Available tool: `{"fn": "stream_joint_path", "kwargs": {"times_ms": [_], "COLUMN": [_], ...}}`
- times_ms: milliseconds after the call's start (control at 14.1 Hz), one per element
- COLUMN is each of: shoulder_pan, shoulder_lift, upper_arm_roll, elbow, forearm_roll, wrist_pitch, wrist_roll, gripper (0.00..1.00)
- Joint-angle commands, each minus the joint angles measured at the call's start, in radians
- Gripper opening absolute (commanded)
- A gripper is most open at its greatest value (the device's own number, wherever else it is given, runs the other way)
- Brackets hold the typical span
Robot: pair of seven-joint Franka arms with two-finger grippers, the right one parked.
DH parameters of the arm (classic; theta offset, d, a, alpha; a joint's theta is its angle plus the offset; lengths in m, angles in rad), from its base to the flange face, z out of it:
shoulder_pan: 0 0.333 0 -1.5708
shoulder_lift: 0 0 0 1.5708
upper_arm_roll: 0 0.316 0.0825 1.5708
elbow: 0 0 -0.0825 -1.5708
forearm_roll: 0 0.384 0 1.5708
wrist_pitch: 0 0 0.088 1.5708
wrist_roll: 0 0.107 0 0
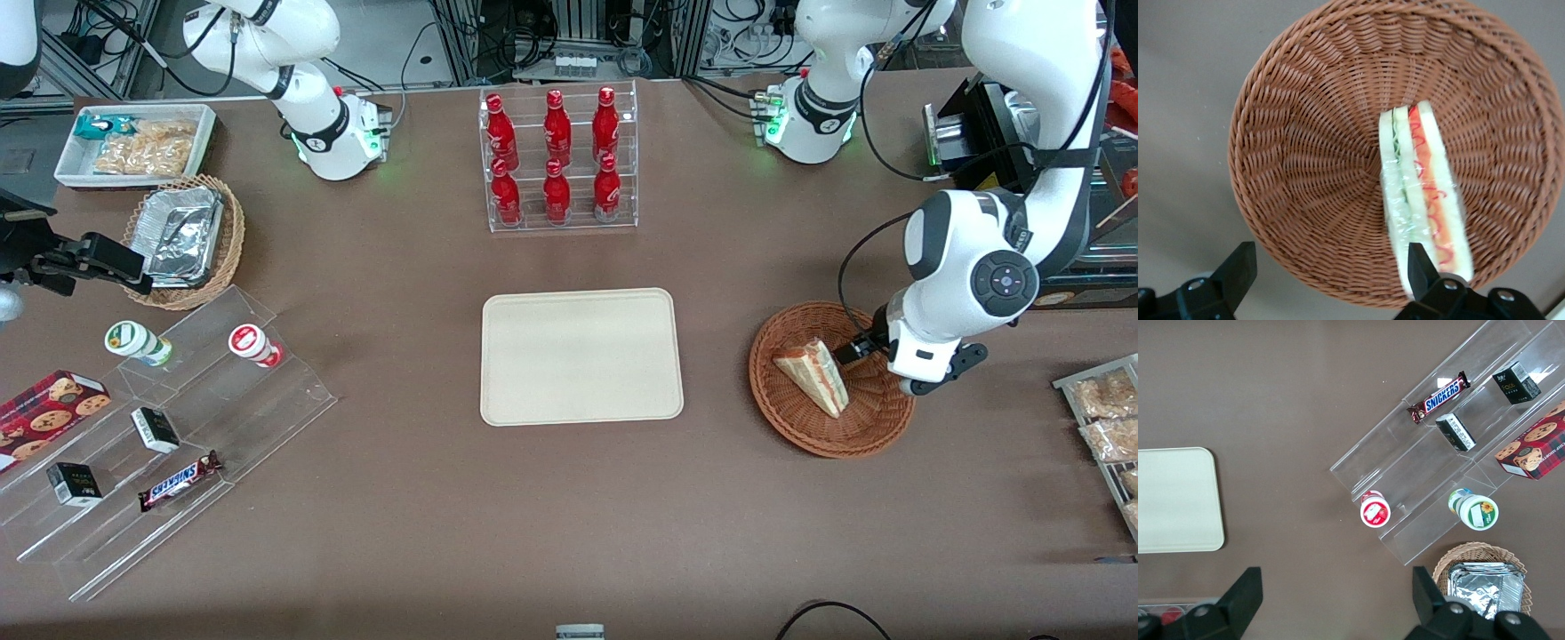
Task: Place sandwich from basket to tray
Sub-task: 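Lower the open left gripper around the sandwich and close it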
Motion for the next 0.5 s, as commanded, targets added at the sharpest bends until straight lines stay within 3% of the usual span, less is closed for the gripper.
{"fn": "stream_joint_path", "kwargs": {"times_ms": [0, 426], "shoulder_pan": [-0.011, -0.035], "shoulder_lift": [0.004, 0.058], "upper_arm_roll": [0.003, 0.001], "elbow": [0.025, 0.029], "forearm_roll": [-0.006, -0.032], "wrist_pitch": [0.017, 0.095], "wrist_roll": [-0.099, -0.156], "gripper": [1.00, 1.00]}}
